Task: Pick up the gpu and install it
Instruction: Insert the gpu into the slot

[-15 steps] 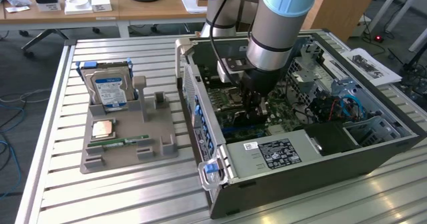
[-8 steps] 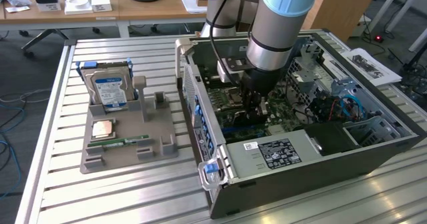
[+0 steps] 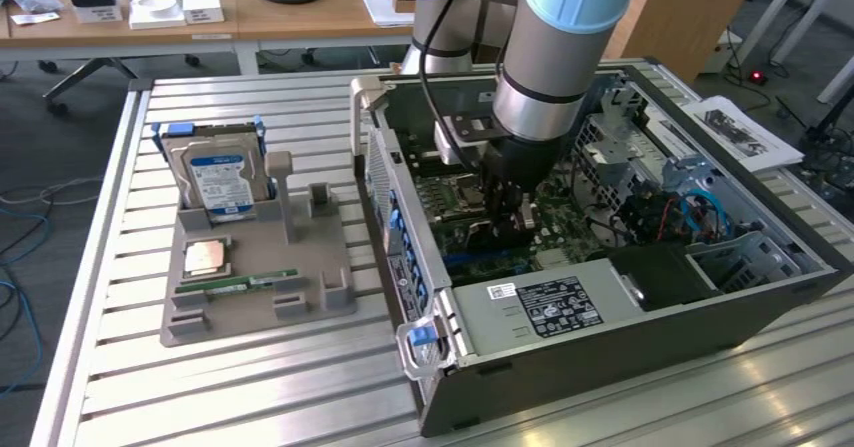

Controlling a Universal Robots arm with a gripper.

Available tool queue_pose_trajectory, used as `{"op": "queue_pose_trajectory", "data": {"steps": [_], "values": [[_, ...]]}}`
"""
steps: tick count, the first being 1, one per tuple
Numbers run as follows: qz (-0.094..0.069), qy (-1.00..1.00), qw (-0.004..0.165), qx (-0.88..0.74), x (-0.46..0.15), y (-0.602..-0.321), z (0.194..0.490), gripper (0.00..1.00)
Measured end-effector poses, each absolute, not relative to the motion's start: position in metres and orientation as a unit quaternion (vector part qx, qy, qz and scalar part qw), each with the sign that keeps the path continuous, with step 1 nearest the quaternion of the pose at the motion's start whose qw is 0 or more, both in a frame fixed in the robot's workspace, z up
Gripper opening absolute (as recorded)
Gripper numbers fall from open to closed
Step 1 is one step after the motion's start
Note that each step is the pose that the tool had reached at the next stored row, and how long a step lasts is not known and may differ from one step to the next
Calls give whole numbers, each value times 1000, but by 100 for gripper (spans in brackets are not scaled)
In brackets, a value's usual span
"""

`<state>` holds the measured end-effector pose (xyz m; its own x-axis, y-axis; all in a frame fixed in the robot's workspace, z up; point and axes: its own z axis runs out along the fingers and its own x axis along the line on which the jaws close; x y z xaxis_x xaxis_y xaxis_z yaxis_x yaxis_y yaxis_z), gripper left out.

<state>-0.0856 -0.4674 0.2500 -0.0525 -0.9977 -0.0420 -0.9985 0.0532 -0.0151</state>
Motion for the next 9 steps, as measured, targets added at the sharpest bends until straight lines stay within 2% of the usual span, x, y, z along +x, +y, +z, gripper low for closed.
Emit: {"op": "queue_pose_trajectory", "data": {"steps": [9], "values": [[11, 725, 22, -688, -86, -467, 249, 27]]}}
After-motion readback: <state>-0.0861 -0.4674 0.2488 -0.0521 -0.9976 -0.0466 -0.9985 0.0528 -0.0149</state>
